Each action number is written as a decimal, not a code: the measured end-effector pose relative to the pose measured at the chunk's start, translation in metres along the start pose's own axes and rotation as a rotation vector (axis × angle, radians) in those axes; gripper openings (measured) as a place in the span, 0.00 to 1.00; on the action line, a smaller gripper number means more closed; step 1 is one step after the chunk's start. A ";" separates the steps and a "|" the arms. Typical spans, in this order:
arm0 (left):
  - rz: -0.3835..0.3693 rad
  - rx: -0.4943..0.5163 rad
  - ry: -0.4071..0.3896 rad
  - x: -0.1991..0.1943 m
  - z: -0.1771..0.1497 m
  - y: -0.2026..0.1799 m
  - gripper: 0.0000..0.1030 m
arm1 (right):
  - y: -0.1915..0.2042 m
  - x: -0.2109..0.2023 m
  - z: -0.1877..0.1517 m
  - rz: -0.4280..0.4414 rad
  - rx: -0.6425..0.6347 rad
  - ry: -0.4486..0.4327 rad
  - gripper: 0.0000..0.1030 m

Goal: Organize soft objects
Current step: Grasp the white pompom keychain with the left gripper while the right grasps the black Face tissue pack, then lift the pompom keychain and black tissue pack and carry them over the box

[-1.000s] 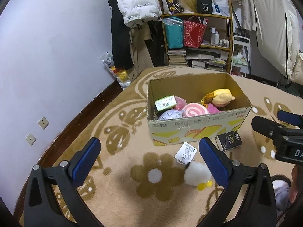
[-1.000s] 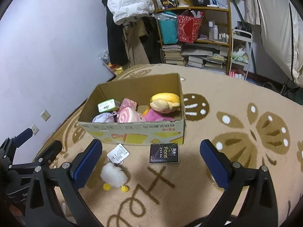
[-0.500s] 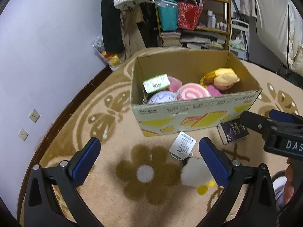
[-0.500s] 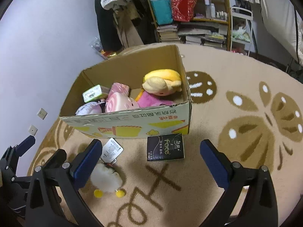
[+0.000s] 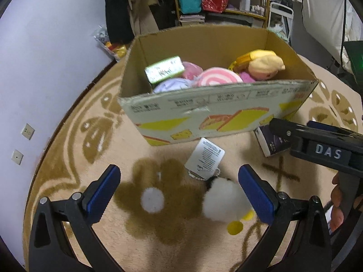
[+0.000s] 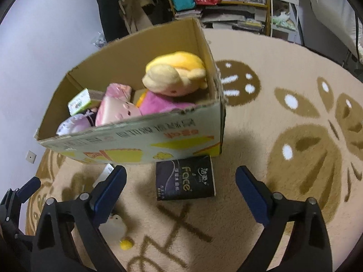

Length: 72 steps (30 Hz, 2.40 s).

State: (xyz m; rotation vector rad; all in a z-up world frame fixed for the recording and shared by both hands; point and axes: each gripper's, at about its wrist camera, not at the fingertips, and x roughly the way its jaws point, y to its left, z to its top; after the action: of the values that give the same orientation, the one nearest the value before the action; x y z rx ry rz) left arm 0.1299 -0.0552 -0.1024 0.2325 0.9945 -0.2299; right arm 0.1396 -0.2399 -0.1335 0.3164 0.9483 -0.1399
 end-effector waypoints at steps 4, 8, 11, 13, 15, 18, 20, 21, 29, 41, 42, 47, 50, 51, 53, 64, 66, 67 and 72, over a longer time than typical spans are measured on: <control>-0.016 0.011 0.038 0.010 -0.002 -0.004 1.00 | -0.002 0.010 0.000 -0.003 0.003 0.028 0.91; -0.041 0.020 0.065 0.016 -0.005 -0.009 1.00 | -0.004 0.019 0.000 0.002 0.019 0.054 0.91; -0.056 0.028 0.084 0.022 -0.007 -0.012 0.99 | -0.005 0.025 -0.001 -0.002 0.025 0.074 0.91; -0.068 0.037 0.100 0.026 -0.008 -0.015 0.99 | -0.004 0.031 -0.002 -0.005 0.025 0.089 0.90; -0.073 0.047 0.115 0.030 -0.009 -0.018 0.99 | 0.000 0.034 -0.002 -0.026 0.007 0.092 0.81; -0.079 0.053 0.135 0.035 -0.012 -0.019 0.99 | 0.005 0.036 -0.004 -0.040 -0.019 0.088 0.75; -0.093 0.052 0.149 0.038 -0.014 -0.020 0.84 | 0.009 0.038 -0.006 -0.043 -0.031 0.099 0.73; -0.093 0.056 0.162 0.041 -0.015 -0.020 0.79 | 0.010 0.039 -0.006 -0.047 -0.038 0.103 0.73; -0.121 0.115 0.180 0.046 -0.022 -0.031 0.42 | 0.022 0.042 -0.014 -0.085 -0.084 0.113 0.67; -0.077 0.063 0.133 0.034 -0.020 -0.024 0.36 | 0.004 0.027 -0.015 -0.063 -0.044 0.098 0.66; -0.074 0.058 0.126 0.032 -0.019 -0.022 0.36 | -0.002 0.023 -0.013 -0.059 -0.038 0.095 0.66; -0.055 0.035 0.092 0.020 -0.017 -0.011 0.34 | -0.005 0.007 -0.016 -0.050 -0.031 0.075 0.66; -0.032 0.037 0.065 0.011 -0.015 -0.003 0.29 | -0.004 -0.004 -0.018 -0.046 -0.041 0.061 0.66; -0.030 0.035 0.061 0.010 -0.013 -0.002 0.28 | -0.003 -0.007 -0.020 -0.047 -0.045 0.057 0.66; -0.033 0.028 0.052 0.006 -0.012 0.001 0.17 | -0.001 -0.013 -0.022 -0.049 -0.054 0.051 0.66; -0.051 0.027 0.028 -0.006 -0.021 0.001 0.02 | 0.017 -0.040 -0.031 -0.053 -0.092 0.007 0.66; -0.048 0.019 0.016 -0.013 -0.021 0.002 0.02 | 0.018 -0.047 -0.033 -0.049 -0.097 -0.006 0.66; -0.047 0.015 0.009 -0.016 -0.021 0.004 0.01 | 0.019 -0.049 -0.033 -0.048 -0.099 -0.011 0.66; -0.025 0.013 -0.047 -0.033 -0.020 0.005 0.01 | 0.022 -0.059 -0.032 -0.040 -0.105 -0.030 0.66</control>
State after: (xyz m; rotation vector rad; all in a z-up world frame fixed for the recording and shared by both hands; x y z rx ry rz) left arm 0.0982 -0.0422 -0.0840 0.2254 0.9504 -0.2636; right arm 0.0860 -0.2102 -0.0983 0.1981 0.9287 -0.1305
